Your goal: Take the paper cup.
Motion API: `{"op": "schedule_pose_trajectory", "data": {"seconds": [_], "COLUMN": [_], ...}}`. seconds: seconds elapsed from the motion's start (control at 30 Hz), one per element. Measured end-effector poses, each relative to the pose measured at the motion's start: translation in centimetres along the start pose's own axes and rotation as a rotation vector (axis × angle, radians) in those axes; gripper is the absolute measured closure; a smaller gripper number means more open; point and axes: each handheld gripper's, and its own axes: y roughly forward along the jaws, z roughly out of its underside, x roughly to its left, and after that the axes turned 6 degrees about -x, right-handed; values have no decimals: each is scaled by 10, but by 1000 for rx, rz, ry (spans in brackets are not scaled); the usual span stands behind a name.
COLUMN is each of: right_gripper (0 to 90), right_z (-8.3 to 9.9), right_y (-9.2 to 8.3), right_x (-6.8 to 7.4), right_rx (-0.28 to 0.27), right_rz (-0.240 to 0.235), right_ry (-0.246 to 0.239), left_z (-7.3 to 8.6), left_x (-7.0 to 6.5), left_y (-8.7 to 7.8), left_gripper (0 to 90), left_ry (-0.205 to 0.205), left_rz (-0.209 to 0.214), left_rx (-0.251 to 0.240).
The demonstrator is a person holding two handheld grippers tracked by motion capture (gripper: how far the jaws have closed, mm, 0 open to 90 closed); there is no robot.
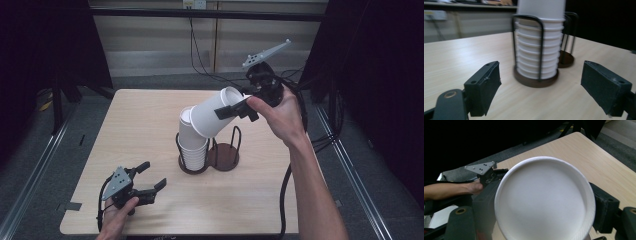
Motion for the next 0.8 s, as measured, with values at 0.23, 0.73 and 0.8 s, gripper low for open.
{"op": "schedule_pose_trajectory", "data": {"seconds": [0.23, 0.73, 0.8], "right_gripper": [230, 232, 233], "right_z": [22, 62, 64], "right_y": [5, 20, 21], "right_x": [1, 6, 6], "right_rx": [-28, -97, -97], "right_rz": [-24, -61, -62], "right_ry": [3, 6, 9], "left_z": [-25, -82, -85], "left_x": [-12, -21, -21], "left_y": [6, 31, 32], "left_gripper": [158, 162, 162], "left_ry": [11, 26, 26], "left_rz": [83, 206, 213], "left_rx": [-19, -24, -25]}}
